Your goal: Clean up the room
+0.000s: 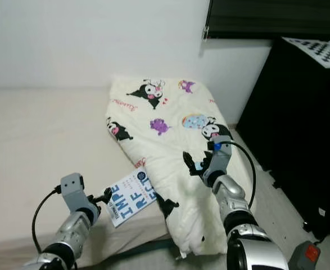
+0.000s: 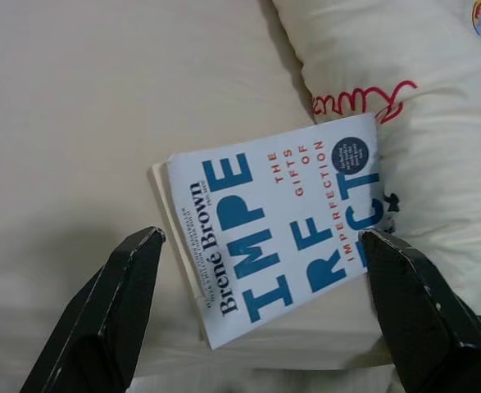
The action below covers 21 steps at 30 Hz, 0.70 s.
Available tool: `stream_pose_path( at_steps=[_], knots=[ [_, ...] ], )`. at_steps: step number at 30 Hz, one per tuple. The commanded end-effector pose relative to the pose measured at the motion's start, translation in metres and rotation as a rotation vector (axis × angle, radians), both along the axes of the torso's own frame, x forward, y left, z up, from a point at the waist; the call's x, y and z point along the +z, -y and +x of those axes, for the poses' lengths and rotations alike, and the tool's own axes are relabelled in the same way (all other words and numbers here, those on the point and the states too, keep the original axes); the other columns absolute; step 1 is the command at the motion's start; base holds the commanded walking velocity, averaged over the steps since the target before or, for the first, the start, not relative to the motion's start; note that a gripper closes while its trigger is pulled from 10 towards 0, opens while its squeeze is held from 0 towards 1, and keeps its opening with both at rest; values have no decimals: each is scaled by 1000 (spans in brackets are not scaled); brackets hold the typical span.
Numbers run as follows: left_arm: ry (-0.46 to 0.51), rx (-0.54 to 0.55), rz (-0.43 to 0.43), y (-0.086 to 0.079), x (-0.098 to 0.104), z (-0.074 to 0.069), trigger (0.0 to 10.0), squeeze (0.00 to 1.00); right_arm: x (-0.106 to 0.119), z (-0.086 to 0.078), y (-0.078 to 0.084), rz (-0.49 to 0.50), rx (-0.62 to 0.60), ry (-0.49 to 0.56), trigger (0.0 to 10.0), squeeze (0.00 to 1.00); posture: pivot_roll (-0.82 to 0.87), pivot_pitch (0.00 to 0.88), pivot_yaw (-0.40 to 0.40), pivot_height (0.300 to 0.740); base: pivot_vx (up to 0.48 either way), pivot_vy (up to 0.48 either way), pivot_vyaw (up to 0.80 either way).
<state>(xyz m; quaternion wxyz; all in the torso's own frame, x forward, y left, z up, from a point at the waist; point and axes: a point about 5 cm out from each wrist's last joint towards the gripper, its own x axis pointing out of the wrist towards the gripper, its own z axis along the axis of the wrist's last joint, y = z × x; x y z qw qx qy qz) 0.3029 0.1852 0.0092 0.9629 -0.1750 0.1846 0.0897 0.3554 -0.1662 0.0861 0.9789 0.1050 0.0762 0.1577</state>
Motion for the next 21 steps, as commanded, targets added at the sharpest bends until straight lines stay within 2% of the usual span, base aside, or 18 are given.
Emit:
stream_pose_path(
  at_steps=[1, 18, 21],
  knots=[
    [17, -13, -5, 6, 3, 3, 10000, 0, 3, 0, -1, 23, 3, 16, 10000, 0, -105, 66, -72, 635, 0, 0, 0],
    [45, -30, -17, 11, 7, 6, 10000, 0, 11, 0, -6, 46, 42, 72, 10000, 0, -109, 104, -63, 580, 0, 0, 0],
    [64, -29, -58, 14, 8, 7, 10000, 0, 13, -1, -9, 57, 54, 89, 10000, 0, -110, 128, -59, 570, 0, 0, 0]
  ],
)
